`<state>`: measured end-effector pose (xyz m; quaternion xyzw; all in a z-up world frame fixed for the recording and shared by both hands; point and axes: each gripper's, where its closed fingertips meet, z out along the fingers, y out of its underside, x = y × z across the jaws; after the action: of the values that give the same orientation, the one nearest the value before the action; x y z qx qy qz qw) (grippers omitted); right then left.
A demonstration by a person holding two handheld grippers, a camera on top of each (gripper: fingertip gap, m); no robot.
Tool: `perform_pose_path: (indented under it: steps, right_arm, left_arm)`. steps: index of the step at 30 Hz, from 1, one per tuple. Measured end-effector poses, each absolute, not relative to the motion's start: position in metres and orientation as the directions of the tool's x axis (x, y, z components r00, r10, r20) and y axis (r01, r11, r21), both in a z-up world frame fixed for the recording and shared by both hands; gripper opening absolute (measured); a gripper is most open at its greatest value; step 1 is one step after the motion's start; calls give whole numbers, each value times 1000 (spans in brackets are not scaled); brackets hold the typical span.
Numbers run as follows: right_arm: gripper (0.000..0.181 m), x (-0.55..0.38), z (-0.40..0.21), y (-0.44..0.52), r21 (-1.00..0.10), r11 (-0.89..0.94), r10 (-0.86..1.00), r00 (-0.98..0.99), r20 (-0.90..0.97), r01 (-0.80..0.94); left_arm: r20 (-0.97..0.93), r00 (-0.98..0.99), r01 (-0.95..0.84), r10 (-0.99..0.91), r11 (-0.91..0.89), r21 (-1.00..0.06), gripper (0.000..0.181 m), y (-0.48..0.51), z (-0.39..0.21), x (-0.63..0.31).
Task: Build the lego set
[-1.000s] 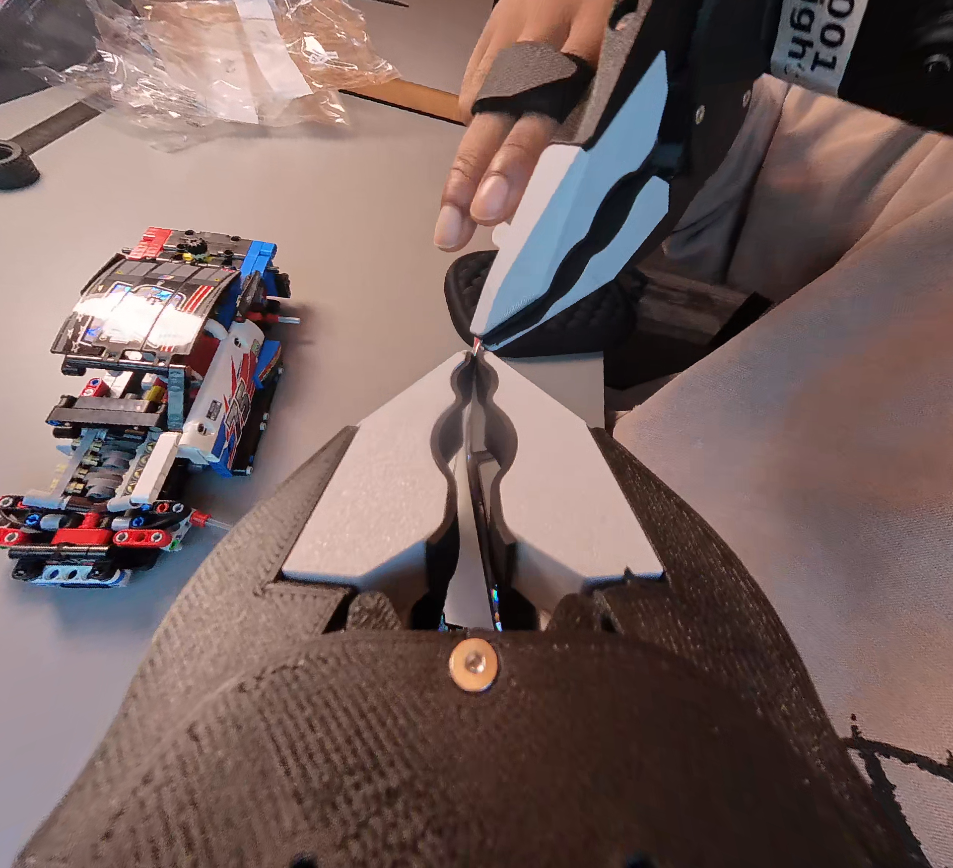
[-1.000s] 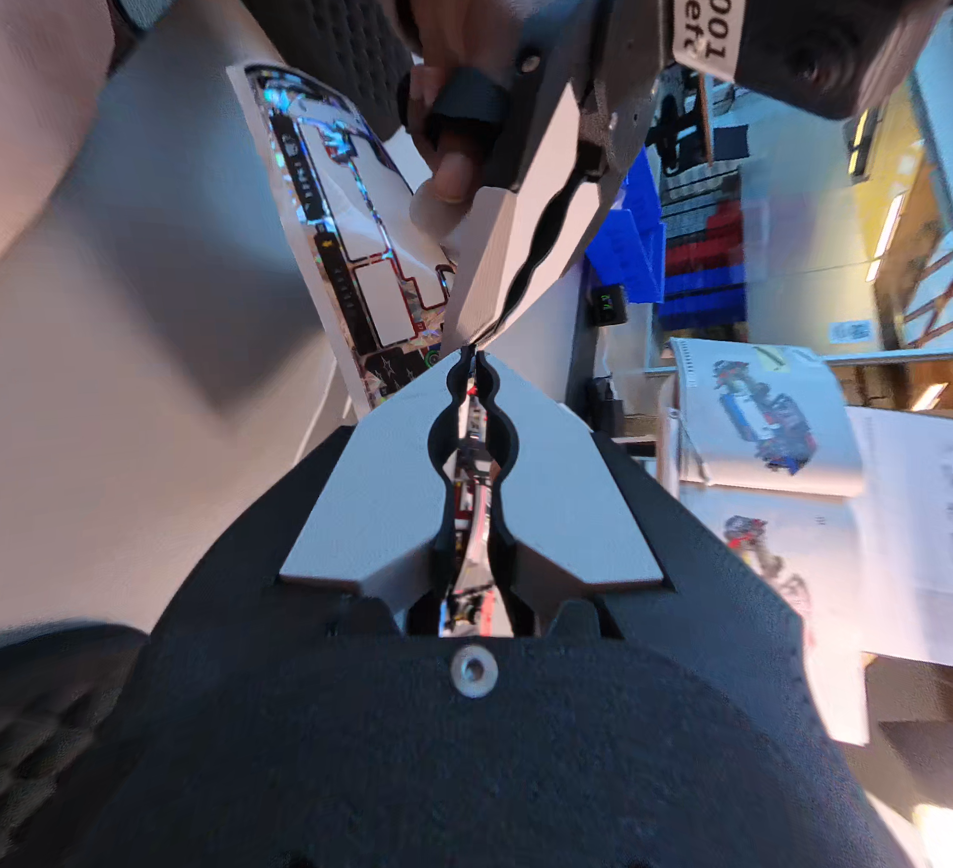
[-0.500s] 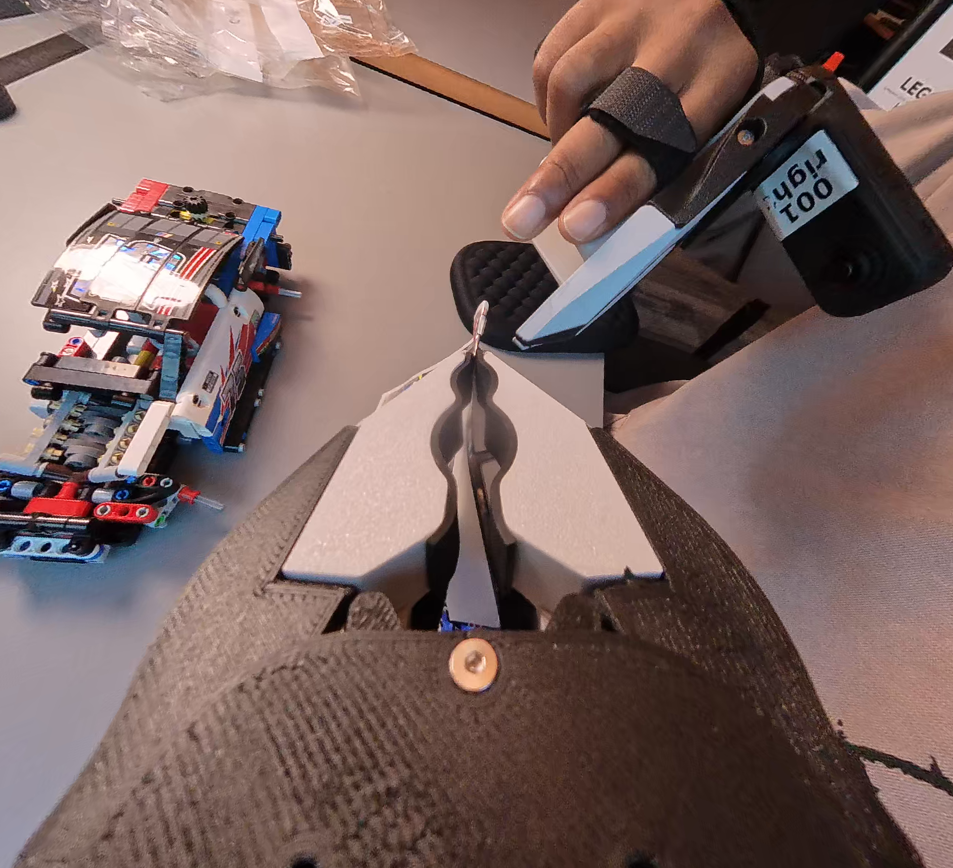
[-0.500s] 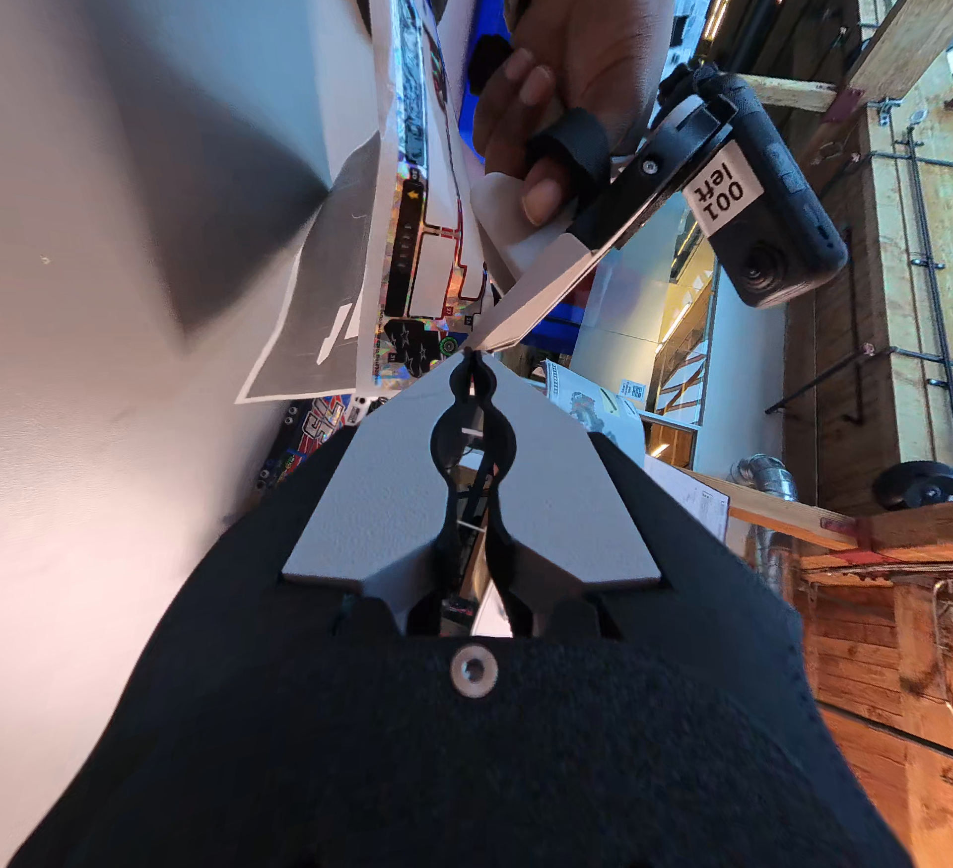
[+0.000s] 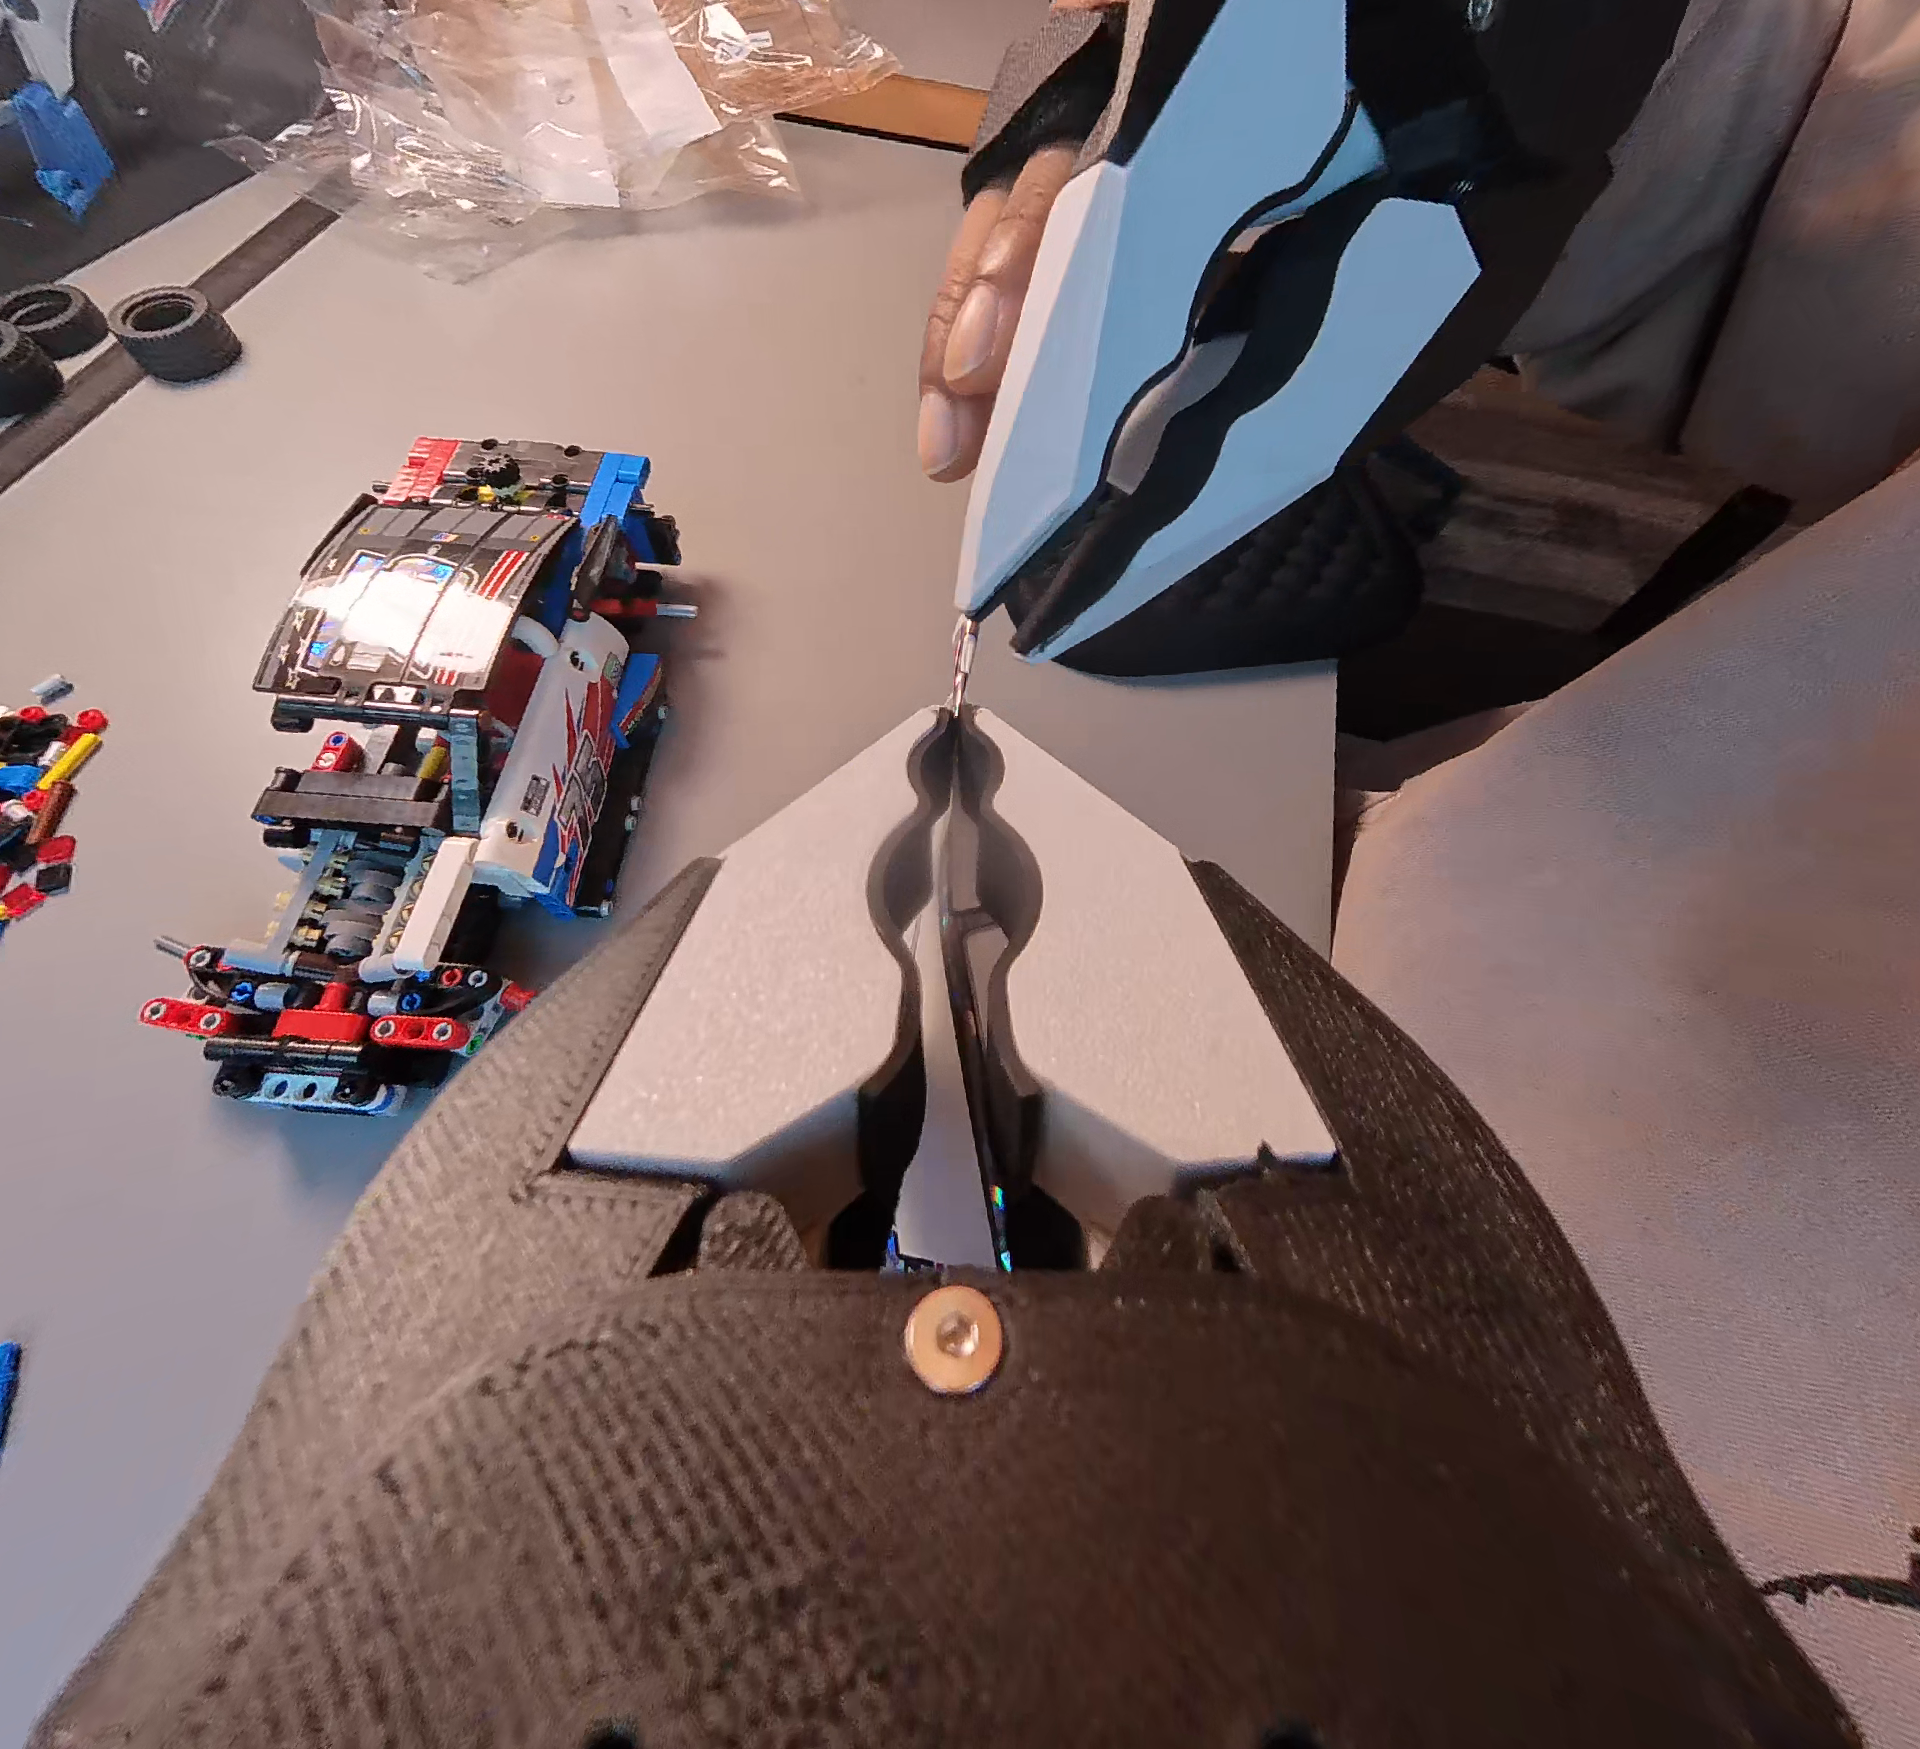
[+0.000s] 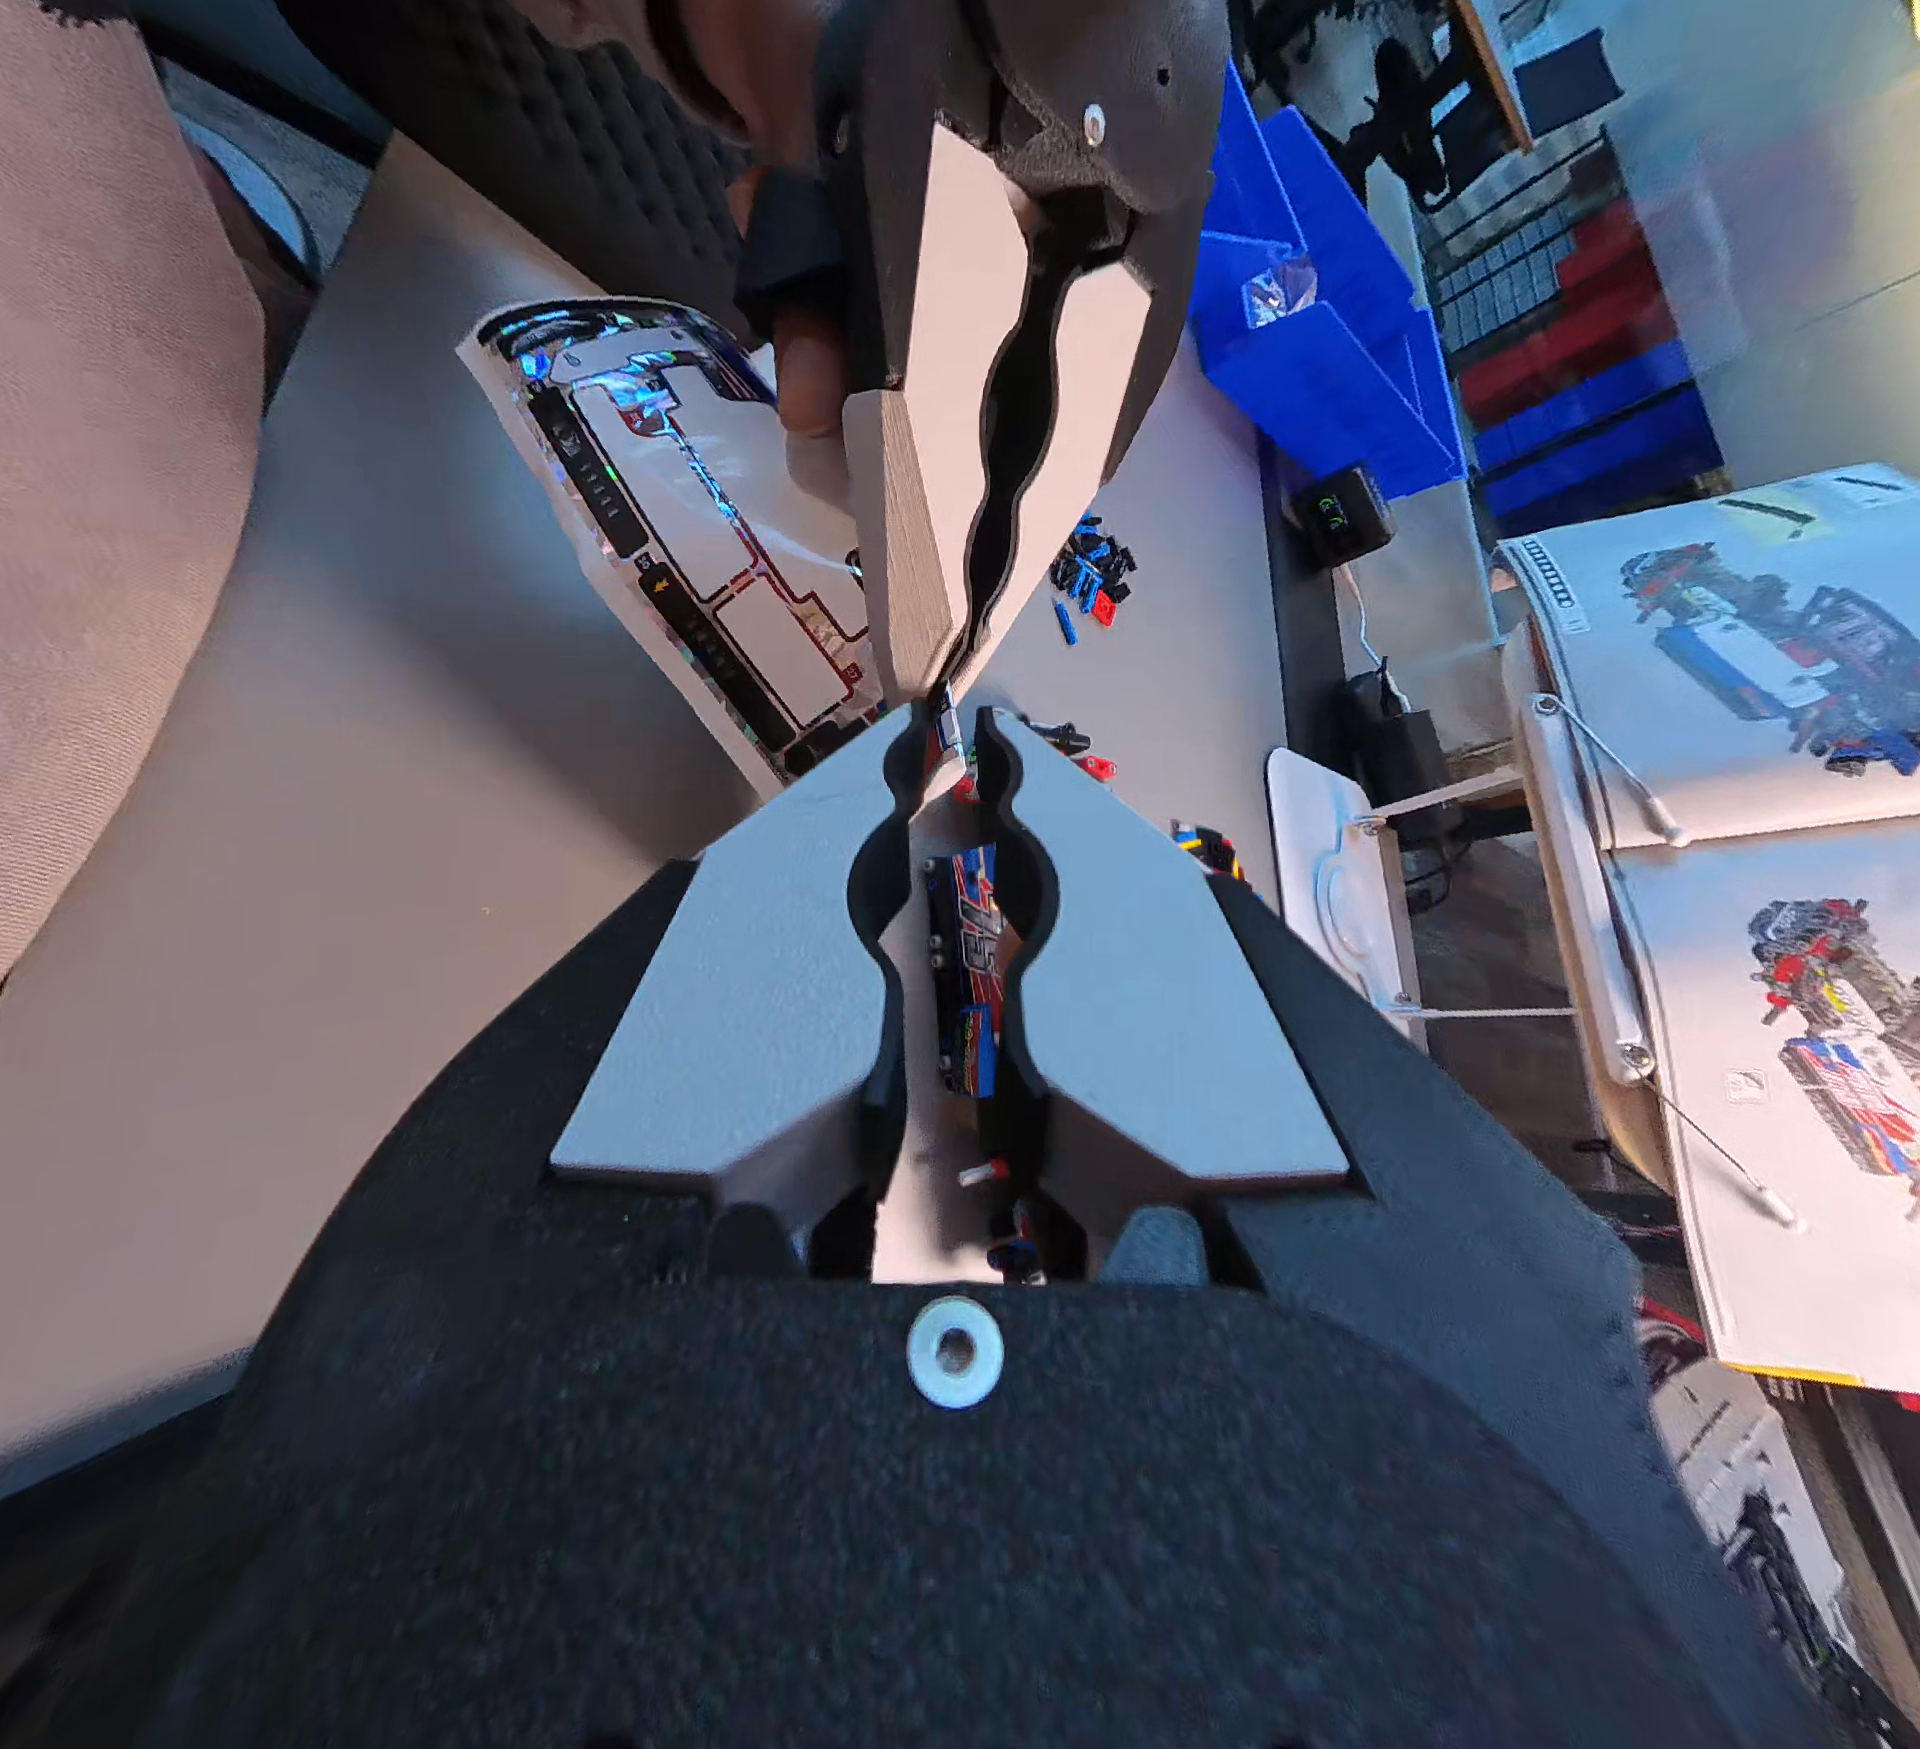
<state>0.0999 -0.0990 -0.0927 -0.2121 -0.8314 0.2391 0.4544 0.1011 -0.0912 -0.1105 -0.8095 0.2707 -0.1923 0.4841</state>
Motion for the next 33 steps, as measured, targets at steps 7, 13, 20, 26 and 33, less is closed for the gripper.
perform_pose_path:
  steps: [7, 13, 20, 26, 33]
  right_arm:
    - [0, 97, -99, -98, -586, 797, 570, -498, 653, 144]
    - [0, 95, -99, -98, -579, 802, 566, -496, 658, 148]
    - [0, 95, -100, -98, -578, 804, 563, -499, 659, 143]
    - [0, 98, -104, -100, -577, 805, 555, -519, 651, 137]
    - [0, 111, -100, -104, -622, 775, 573, -546, 612, 116]
  left_arm:
    - [45, 781, -258, -623, -387, -885, 0, -90, -113, 101]
    - [50, 782, -255, -622, -391, -884, 0, -90, -114, 100]
    - [65, 783, -239, -618, -396, -886, 0, -90, -114, 99]
    - [86, 783, -220, -616, -403, -888, 0, -91, -113, 98]
    - [138, 786, -152, -603, -404, -902, 0, -91, -101, 85]
